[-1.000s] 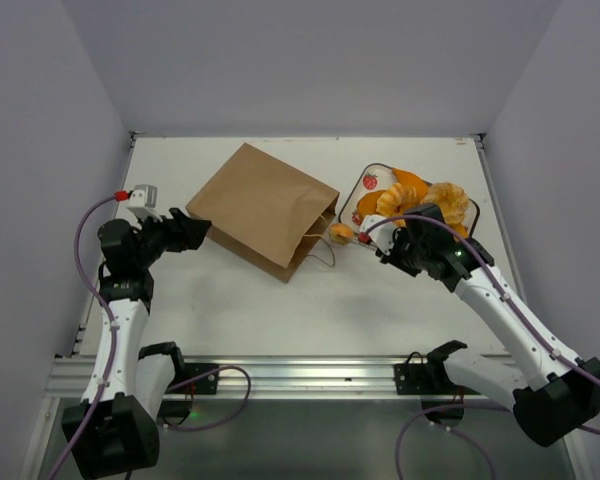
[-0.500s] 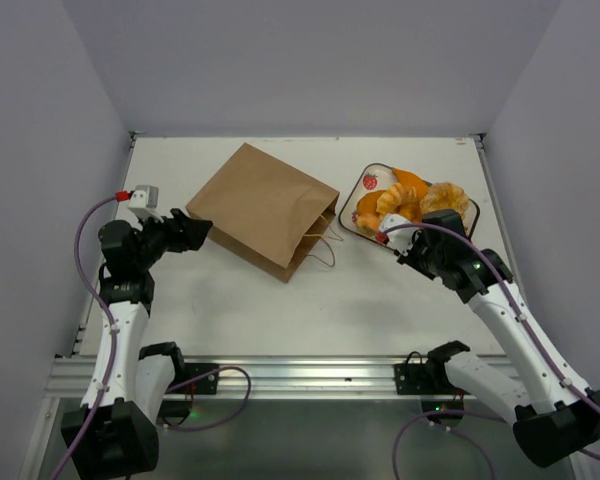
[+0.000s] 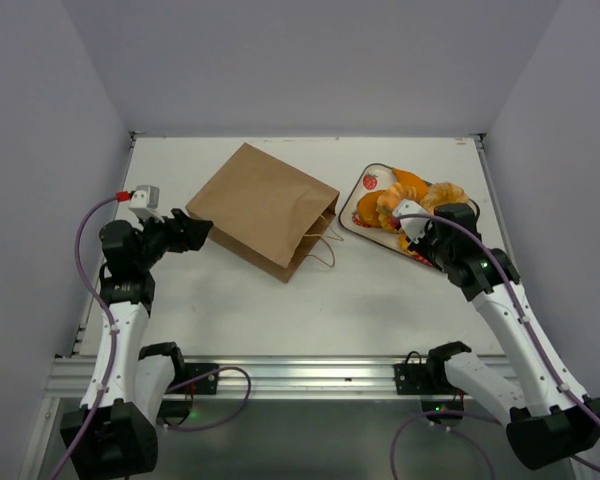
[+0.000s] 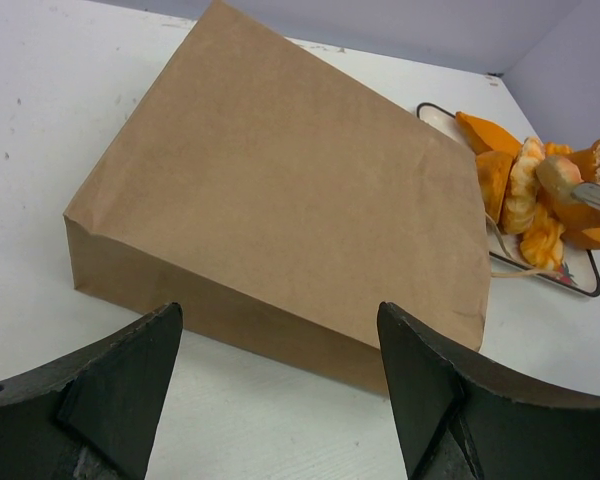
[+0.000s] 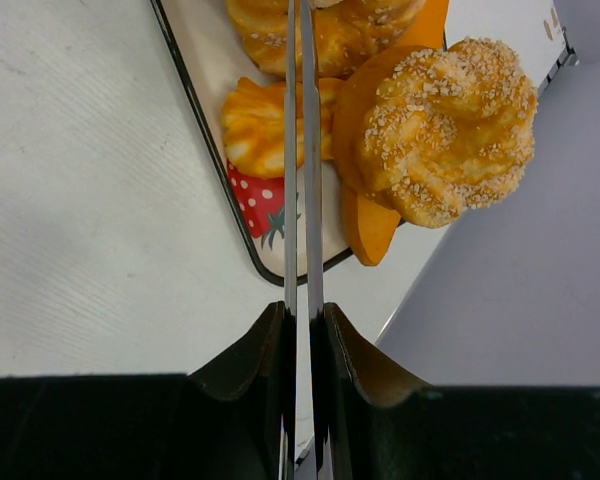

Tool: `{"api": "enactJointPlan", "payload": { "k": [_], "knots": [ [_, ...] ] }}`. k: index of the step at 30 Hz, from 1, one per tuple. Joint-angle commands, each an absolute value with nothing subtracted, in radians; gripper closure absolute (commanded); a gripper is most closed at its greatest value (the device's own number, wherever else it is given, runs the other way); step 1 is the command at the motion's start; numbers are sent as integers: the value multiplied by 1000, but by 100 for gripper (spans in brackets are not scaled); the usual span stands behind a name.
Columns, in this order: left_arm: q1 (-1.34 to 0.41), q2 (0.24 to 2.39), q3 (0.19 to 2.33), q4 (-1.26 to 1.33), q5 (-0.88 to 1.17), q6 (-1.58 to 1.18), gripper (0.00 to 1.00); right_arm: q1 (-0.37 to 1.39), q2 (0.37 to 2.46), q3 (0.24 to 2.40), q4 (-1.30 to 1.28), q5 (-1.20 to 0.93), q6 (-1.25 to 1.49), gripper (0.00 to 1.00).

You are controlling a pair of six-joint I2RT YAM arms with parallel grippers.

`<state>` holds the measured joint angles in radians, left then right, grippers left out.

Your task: Take the fake bread out of the paper bag

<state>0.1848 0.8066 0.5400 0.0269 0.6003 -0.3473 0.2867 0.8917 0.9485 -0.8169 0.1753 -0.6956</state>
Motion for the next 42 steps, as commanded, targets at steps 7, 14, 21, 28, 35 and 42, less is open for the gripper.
{"api": "enactJointPlan", "payload": {
  "k": [7,14,21,28,35,42],
  "knots": [
    [176,795,541,32,589,-314,18,236,939,1020,-698,244,-646,91],
    [173,795,541,35,589,-314,18,230,899,1014,-699,218,-641,92],
    [172,796,541,37,592,-316,18,230,884,965,-698,236,-655,91],
    [173,798,541,38,592,-316,18,218,870,1017,-698,244,-647,92],
    [173,796,541,38,594,-316,18,210,873,996,-698,253,-649,92],
    [172,795,541,40,594,-316,18,186,776,1016,-699,299,-624,93]
  ]
}}
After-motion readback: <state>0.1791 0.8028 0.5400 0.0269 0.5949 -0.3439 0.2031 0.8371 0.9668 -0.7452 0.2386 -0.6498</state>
